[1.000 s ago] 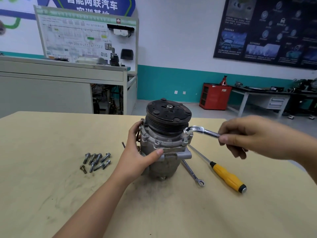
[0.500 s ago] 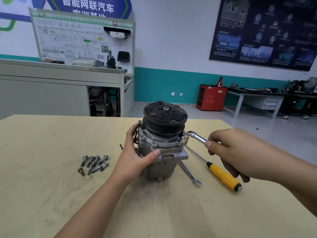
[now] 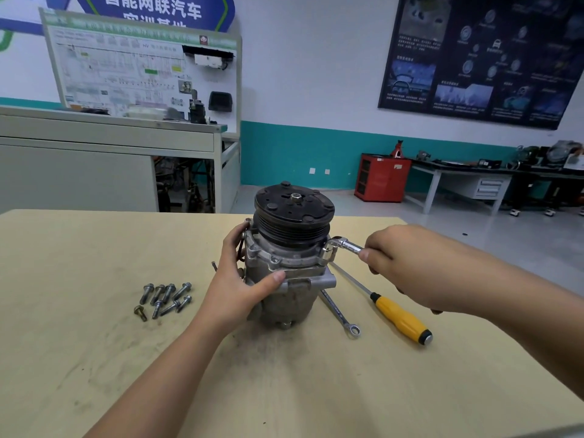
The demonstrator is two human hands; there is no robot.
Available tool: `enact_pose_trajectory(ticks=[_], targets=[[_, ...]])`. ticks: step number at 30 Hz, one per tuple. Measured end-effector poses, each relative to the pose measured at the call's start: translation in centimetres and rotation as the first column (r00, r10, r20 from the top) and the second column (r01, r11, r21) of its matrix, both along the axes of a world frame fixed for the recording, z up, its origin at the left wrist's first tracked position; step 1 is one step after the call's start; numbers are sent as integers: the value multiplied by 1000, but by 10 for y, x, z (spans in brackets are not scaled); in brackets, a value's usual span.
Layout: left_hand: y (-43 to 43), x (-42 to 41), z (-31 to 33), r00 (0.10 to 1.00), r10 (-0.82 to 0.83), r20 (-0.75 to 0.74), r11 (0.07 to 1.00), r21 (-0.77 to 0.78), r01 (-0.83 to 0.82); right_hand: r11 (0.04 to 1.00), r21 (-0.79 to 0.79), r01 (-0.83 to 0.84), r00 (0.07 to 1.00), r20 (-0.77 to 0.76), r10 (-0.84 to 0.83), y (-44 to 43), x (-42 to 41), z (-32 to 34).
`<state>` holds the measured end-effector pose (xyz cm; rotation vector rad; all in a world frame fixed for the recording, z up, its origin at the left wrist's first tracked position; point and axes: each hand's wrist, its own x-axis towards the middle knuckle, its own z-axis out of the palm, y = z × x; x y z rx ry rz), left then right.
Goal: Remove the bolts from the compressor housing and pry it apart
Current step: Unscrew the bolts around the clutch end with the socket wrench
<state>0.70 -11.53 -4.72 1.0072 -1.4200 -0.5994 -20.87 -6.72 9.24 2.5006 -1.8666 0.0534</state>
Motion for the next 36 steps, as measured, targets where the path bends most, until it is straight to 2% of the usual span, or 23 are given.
enact_pose_trajectory(ticks=[11, 21, 25, 30, 33, 36], targets=[[-5, 5, -4, 999, -31, -18, 999, 16, 31, 995, 34, -89, 995, -34, 90, -27, -21, 6], [-13, 27, 0, 989, -139, -46, 985, 96, 143, 971, -32, -237, 967, 91, 239, -56, -22, 1], [-16, 34, -3, 984, -150, -94, 979, 124, 162, 954, -61, -295, 950, 87, 300, -65, -17, -1], [-16, 33, -4, 969, -179, -168, 967, 150, 204, 939, -74, -337, 920, 187, 345, -78, -9, 5], [-11, 30, -3, 960, -208, -190, 960, 148, 237, 927, -79, -367, 912, 167, 375, -83, -7, 11], [-9, 27, -2, 966, -175, -190, 969, 142, 203, 917, -138, -375, 869, 291, 400, -82, -10, 17]])
